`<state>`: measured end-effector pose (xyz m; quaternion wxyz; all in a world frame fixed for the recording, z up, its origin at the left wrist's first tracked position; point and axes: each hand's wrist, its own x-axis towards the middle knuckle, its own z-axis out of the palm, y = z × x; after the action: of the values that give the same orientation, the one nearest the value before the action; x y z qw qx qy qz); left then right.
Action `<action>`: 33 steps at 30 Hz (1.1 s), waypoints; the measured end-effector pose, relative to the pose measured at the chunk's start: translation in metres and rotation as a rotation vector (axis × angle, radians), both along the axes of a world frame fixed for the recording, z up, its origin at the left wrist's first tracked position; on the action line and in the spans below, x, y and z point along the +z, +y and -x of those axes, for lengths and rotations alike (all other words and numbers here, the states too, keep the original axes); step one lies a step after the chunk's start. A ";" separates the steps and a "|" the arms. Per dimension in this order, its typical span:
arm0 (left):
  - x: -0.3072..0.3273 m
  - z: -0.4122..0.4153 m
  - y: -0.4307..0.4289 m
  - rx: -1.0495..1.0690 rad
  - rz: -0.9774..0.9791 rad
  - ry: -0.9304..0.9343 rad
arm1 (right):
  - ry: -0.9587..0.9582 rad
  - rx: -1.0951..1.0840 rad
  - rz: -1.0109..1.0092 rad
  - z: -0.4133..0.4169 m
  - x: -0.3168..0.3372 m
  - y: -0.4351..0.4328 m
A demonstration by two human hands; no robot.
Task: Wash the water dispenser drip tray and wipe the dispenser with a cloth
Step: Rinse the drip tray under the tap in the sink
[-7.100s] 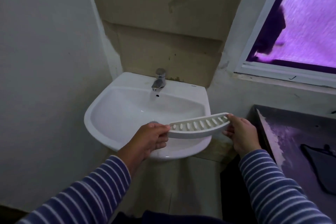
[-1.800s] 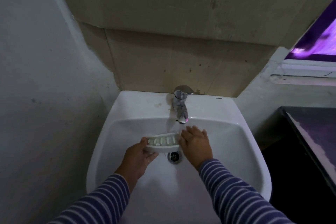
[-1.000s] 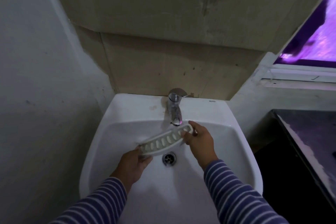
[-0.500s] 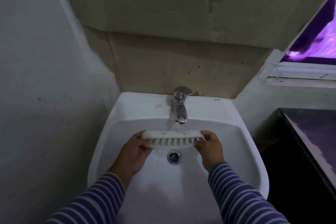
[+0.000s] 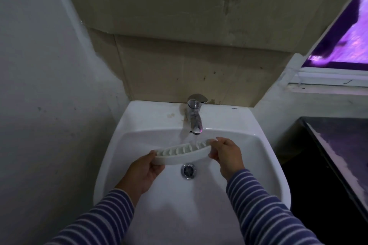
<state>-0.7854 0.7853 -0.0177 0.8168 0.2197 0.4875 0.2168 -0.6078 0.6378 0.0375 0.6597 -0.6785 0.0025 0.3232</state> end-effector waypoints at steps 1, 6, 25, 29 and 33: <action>-0.002 -0.002 -0.003 -0.002 0.014 -0.001 | -0.011 0.006 -0.003 -0.001 0.004 0.000; -0.012 -0.007 -0.009 -0.078 0.009 0.077 | -0.136 0.061 -0.006 -0.005 0.009 -0.004; 0.001 -0.013 -0.005 0.069 -0.052 -0.122 | 0.032 -0.153 -0.115 -0.002 -0.011 -0.017; -0.008 -0.011 0.001 0.110 -0.019 -0.145 | -0.063 -0.077 -0.152 0.003 -0.008 -0.010; -0.011 -0.018 -0.001 0.015 -0.060 -0.104 | -0.134 -0.041 -0.156 -0.001 -0.002 -0.012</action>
<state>-0.7672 0.7839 -0.0286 0.8324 0.2289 0.4393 0.2485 -0.6064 0.6258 0.0353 0.7156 -0.6450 -0.0528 0.2628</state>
